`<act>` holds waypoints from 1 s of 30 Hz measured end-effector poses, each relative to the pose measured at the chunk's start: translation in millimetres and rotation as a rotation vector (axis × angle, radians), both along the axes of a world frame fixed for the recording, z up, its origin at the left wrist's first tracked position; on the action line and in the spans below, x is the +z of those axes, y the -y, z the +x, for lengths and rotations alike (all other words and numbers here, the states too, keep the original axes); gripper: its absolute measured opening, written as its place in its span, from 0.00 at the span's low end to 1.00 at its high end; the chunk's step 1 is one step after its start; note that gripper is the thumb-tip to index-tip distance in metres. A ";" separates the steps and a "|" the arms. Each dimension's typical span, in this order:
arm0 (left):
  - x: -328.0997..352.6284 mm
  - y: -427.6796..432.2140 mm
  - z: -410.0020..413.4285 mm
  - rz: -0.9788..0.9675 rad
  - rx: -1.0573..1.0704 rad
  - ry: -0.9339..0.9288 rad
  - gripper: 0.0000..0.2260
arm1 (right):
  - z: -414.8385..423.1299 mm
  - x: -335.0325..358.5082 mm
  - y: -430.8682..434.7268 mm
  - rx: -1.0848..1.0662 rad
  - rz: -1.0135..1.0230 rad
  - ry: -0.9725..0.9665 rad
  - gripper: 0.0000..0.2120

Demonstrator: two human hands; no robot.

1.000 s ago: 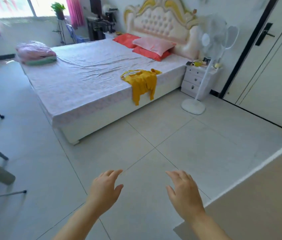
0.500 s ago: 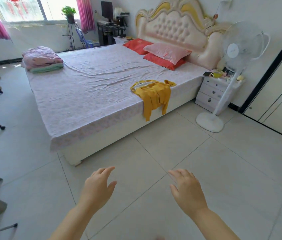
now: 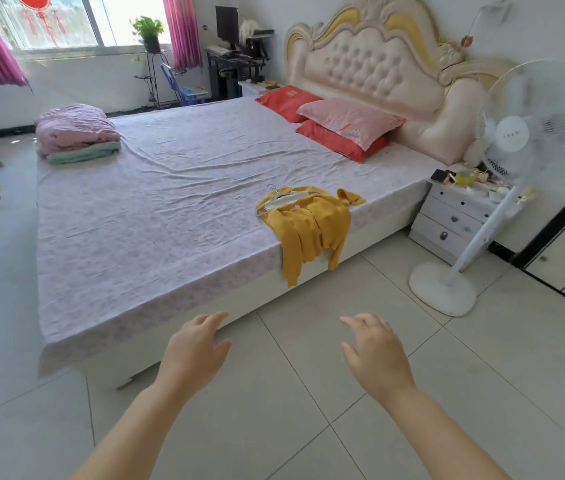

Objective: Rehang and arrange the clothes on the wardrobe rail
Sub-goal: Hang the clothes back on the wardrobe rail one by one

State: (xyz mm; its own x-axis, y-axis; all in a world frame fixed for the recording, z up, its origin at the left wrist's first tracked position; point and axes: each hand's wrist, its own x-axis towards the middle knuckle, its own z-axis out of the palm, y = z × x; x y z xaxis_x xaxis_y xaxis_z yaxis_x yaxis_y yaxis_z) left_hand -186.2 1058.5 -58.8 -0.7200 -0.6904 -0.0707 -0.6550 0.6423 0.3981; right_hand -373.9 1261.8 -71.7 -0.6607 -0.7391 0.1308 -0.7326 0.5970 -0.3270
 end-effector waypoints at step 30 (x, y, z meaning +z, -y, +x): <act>-9.8 328.2 -522.5 0.102 0.260 -0.063 0.21 | -542.2 -12.7 383.7 0.215 0.127 0.155 0.21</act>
State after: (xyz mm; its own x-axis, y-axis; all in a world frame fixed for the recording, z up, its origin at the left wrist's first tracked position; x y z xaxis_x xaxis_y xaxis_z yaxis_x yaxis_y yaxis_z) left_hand -708.7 730.3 -68.6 -0.5251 -0.8439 -0.1100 -0.7642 0.4107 0.4973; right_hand -916.1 878.1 -84.4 -0.4924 -0.8682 -0.0619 -0.7934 0.4770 -0.3781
